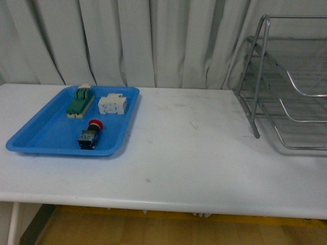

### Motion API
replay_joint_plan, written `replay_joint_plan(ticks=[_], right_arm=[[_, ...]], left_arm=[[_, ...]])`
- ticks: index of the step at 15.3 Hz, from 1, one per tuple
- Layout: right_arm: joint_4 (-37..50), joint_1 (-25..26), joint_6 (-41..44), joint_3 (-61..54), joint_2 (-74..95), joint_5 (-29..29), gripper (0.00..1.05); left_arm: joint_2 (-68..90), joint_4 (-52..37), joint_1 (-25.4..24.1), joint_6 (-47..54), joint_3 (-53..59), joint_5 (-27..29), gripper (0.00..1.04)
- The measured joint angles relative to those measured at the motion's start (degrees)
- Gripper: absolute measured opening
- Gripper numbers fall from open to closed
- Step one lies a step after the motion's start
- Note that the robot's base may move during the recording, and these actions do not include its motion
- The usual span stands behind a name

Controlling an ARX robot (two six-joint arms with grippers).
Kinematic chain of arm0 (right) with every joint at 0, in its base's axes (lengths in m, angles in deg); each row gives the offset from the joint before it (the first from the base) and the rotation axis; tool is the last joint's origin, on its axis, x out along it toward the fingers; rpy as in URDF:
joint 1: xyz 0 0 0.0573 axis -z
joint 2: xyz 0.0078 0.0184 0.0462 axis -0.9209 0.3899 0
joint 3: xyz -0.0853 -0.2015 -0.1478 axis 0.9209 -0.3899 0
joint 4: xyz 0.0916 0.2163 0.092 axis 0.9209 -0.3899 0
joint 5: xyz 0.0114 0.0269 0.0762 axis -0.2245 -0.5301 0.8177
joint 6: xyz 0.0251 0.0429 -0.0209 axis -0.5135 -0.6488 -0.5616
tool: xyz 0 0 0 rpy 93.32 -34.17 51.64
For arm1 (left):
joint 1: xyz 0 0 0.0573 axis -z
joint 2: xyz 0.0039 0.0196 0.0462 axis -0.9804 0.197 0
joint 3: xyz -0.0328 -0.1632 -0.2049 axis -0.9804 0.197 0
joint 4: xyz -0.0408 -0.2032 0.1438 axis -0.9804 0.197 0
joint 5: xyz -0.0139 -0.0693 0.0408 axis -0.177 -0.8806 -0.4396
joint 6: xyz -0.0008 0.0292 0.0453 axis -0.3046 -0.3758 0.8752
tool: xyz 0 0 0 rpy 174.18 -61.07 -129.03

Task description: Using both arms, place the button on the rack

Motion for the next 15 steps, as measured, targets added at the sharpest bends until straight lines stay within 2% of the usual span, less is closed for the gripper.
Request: replay_joint_plan(ticks=[15], right_arm=[[-0.3,-0.3,5.0,2.9,-0.4,1.8,0.98]], left_arm=[[0.0,0.0,0.0,0.0,0.0,0.0,0.98]])
